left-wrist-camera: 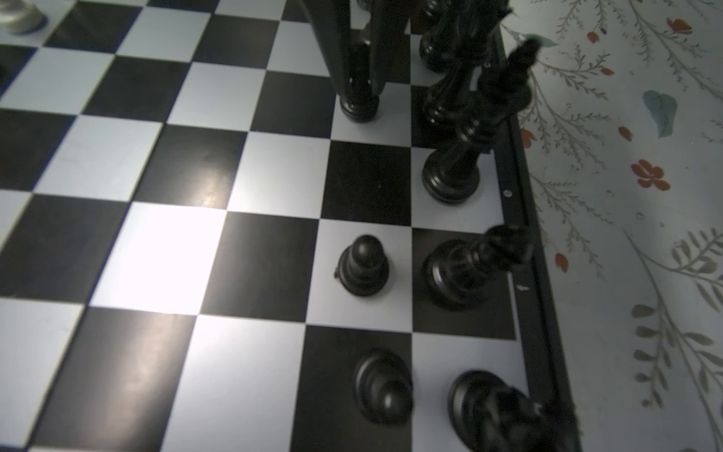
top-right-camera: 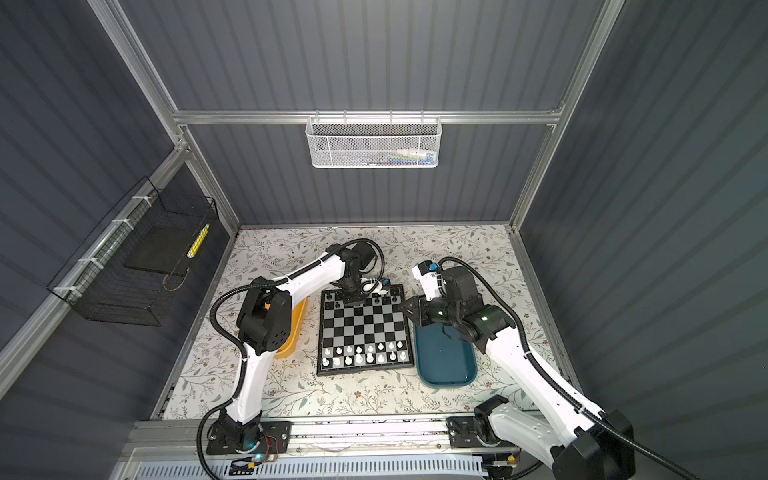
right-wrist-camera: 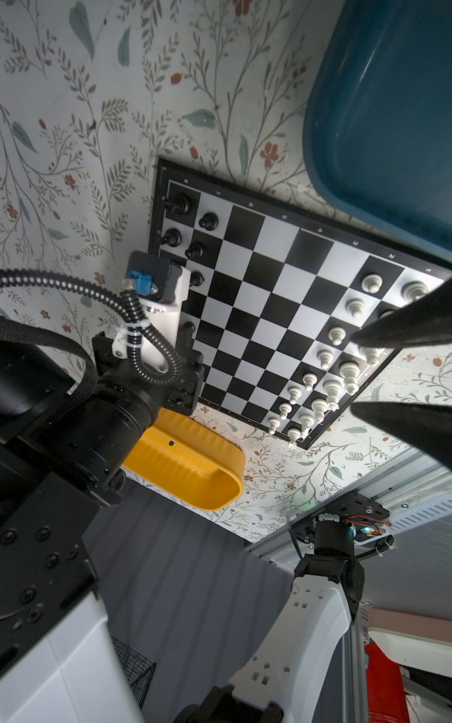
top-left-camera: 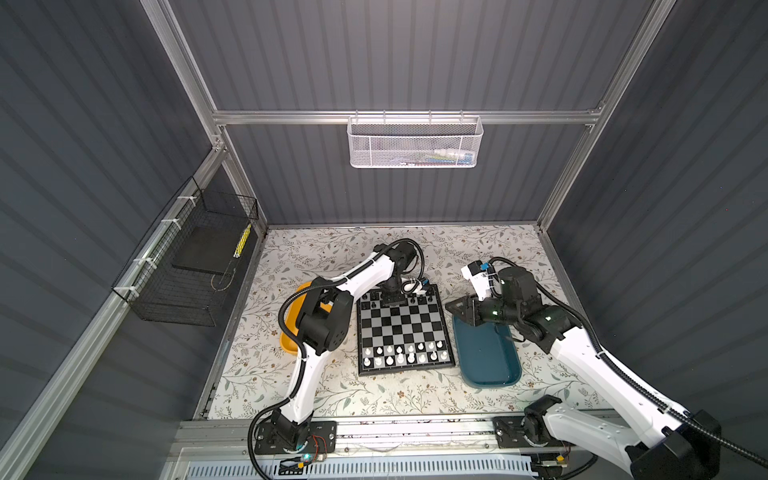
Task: Set up the chess pieces on the board
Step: 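Lower the black pawn onto the pawn row and open the left gripper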
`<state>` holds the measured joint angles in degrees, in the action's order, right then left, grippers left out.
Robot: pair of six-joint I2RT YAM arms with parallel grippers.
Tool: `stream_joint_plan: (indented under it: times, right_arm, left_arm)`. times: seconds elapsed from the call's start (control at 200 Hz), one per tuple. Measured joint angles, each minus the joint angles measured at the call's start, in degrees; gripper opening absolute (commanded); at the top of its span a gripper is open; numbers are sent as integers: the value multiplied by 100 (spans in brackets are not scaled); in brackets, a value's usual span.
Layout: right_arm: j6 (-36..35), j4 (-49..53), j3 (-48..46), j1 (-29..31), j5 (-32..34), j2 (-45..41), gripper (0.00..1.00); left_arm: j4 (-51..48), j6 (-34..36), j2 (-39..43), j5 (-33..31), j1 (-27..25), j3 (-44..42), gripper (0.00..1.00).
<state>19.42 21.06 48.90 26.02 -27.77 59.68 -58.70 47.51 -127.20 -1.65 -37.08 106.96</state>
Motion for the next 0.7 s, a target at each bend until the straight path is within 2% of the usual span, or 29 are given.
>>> stream_joint_plan:
  times: [0.335,0.695]
  right_arm:
    - [-11,-2,0,0,0,52,27]
    - [-15,-2,0,0,0,70,27]
  left_arm:
    - [2,-17,-2,-2,0,2,27]
    - [-2,-17,-2,-4,0,37,31]
